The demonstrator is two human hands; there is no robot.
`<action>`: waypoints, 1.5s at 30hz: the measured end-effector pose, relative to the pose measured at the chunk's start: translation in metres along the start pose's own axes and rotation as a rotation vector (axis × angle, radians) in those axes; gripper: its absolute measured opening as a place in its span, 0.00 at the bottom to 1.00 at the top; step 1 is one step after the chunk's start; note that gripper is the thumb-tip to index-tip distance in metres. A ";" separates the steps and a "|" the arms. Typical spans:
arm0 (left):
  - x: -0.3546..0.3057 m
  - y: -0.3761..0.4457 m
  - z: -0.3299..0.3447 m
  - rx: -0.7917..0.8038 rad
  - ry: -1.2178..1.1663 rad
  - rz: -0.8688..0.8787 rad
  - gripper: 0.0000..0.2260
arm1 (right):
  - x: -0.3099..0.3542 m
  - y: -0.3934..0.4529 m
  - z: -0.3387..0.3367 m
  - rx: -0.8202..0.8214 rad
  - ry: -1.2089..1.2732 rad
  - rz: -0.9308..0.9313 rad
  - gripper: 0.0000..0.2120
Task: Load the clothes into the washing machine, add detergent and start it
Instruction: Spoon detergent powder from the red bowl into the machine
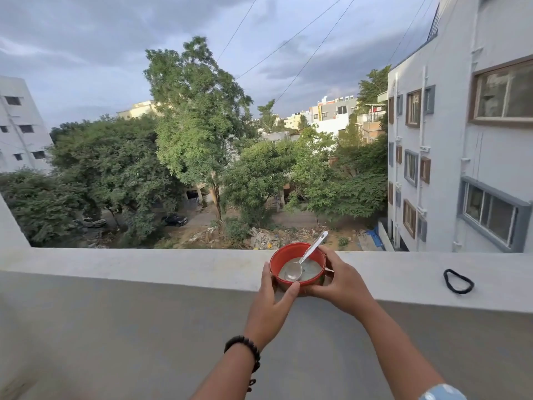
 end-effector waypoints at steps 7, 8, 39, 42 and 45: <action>-0.007 -0.018 -0.012 -0.143 -0.229 -0.044 0.17 | 0.011 -0.011 0.007 0.019 -0.091 0.001 0.43; -0.008 -0.024 -0.017 -0.198 -0.270 -0.063 0.14 | 0.013 -0.015 0.011 0.033 -0.099 0.011 0.44; 0.008 -0.434 -0.183 -1.137 -0.678 -0.643 0.16 | 0.127 -0.258 0.272 0.855 0.653 0.225 0.17; 0.002 -0.460 -0.191 -1.201 -0.665 -0.650 0.15 | 0.143 -0.281 0.275 0.885 0.671 0.151 0.15; -0.007 -0.489 -0.199 -1.285 -0.689 -0.640 0.16 | 0.163 -0.309 0.278 0.930 0.650 0.068 0.14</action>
Point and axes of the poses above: each hand's wrist, its own y-axis towards the middle knuckle, its own z-axis out of the palm, x = y × z, the point moved 9 cm from there along y, towards the middle knuckle, and after that the axes turned 13 degrees about z, right-handed, at the moved point
